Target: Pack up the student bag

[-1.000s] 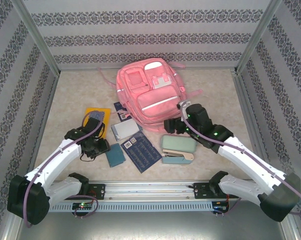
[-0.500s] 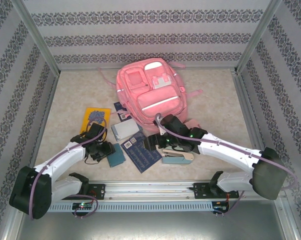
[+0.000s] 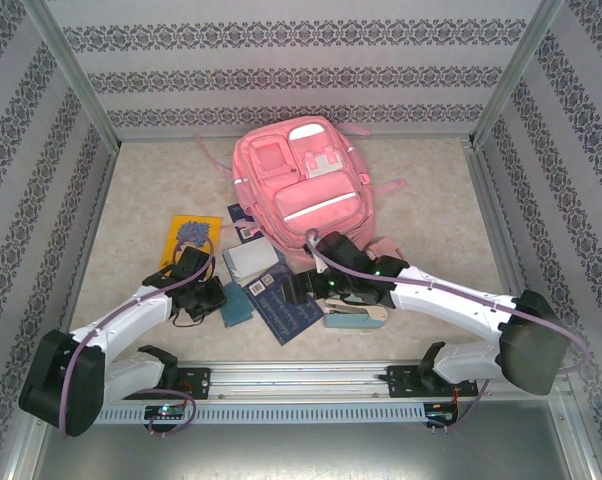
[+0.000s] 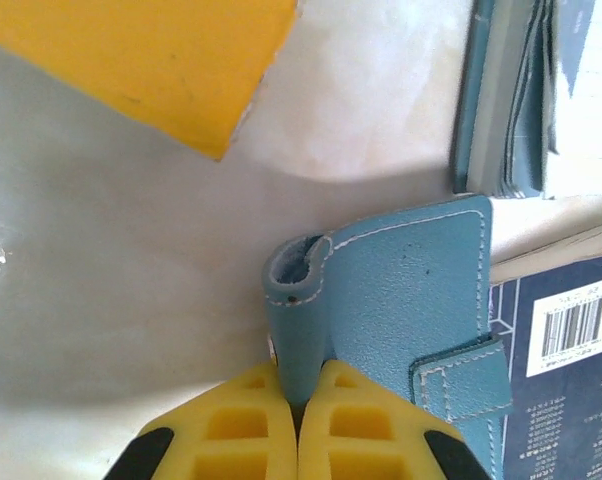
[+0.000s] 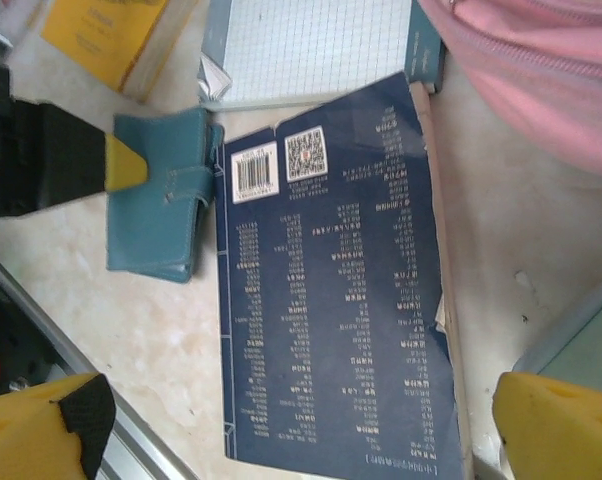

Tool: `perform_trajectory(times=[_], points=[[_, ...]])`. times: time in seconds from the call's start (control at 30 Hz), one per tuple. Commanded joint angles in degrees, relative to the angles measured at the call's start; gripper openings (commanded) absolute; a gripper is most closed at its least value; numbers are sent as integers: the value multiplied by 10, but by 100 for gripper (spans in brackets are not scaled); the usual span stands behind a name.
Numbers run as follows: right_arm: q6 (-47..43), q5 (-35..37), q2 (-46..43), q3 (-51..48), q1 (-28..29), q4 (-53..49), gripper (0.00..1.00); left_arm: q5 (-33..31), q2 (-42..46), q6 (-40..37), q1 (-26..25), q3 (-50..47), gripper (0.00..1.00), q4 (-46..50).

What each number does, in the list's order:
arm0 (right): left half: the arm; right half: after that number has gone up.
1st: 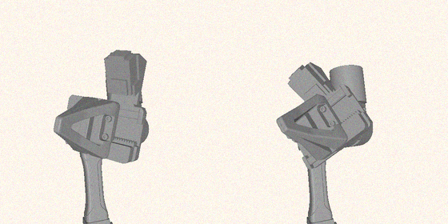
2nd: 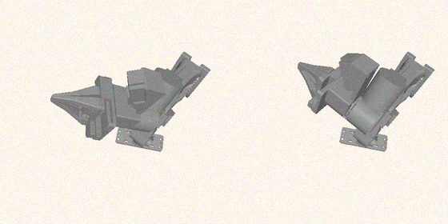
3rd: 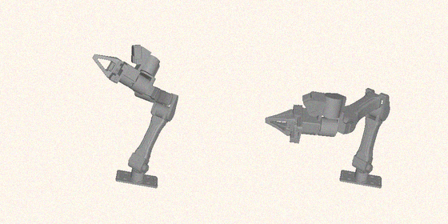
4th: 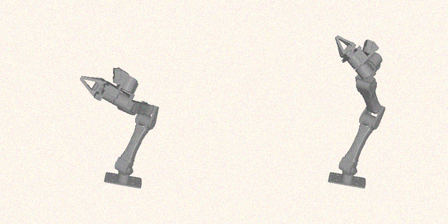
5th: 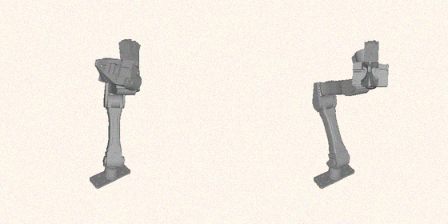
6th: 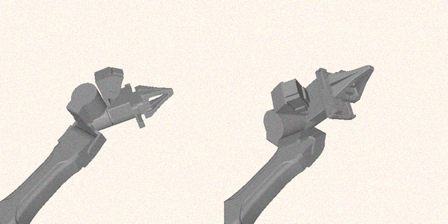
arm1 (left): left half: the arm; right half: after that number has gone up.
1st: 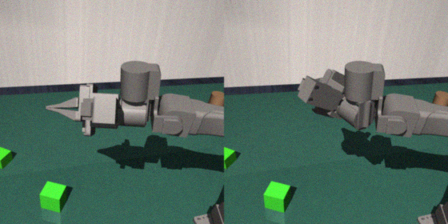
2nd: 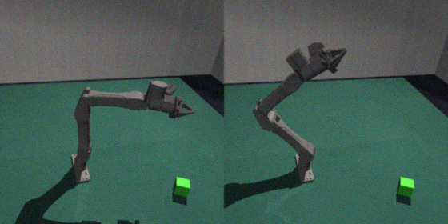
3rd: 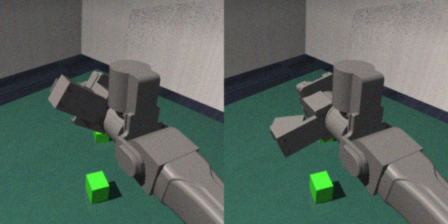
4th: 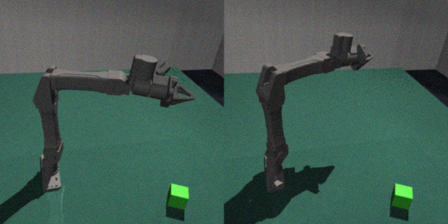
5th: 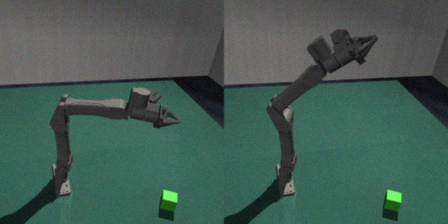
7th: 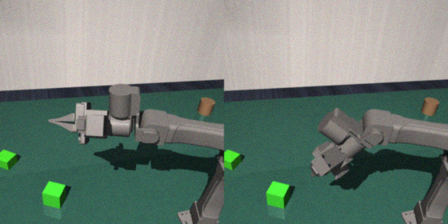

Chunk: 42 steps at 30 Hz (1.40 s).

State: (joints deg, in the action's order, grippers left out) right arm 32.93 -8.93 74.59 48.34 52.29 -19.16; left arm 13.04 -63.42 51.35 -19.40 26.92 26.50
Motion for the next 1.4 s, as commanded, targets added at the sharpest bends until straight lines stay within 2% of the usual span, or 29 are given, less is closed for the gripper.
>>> perform_trajectory(times=[0.0, 0.2, 0.27, 0.3, 0.43, 0.5, 0.6, 0.67, 0.8, 0.97, 1.13, 1.37], points=[[12, 41, 25, 39, 22, -45, 98, -39, 19, -8, -5, 11, 0, 54], [0, -11, 44, 39, 22, -27, 98, -28, 77, -13, -5, 48, 0, 112], [45, 21, 26, 21, 33, 12, 98, -25, 98, -17, -5, 65, 0, 136], [70, 15, 18, 18, 37, 31, 98, -21, 109, -19, -5, 75, 0, 146], [93, -48, 14, 12, 34, 106, 98, 16, 138, -21, -5, 105, 0, 160], [125, -118, 19, -11, 15, 187, 95, 37, 148, -30, -5, 118, 0, 158], [193, -202, 34, -44, -8, 331, 93, 101, 155, -57, -5, 129, 0, 132], [223, -214, 41, -50, -14, 375, 94, 149, 163, -67, -5, 129, 0, 105], [276, -220, 63, -66, -26, 434, 97, 253, 200, -63, -6, 100, 0, -8], [303, -226, 73, -92, -32, 500, 94, 292, 207, -48, -6, 94, 0, -45], [326, -233, 68, -110, -32, 546, 85, 296, 206, -56, -6, 99, 0, -40], [347, -244, 73, -116, -30, 594, 61, 299, 185, -50, -18, 85, 1, -65]])
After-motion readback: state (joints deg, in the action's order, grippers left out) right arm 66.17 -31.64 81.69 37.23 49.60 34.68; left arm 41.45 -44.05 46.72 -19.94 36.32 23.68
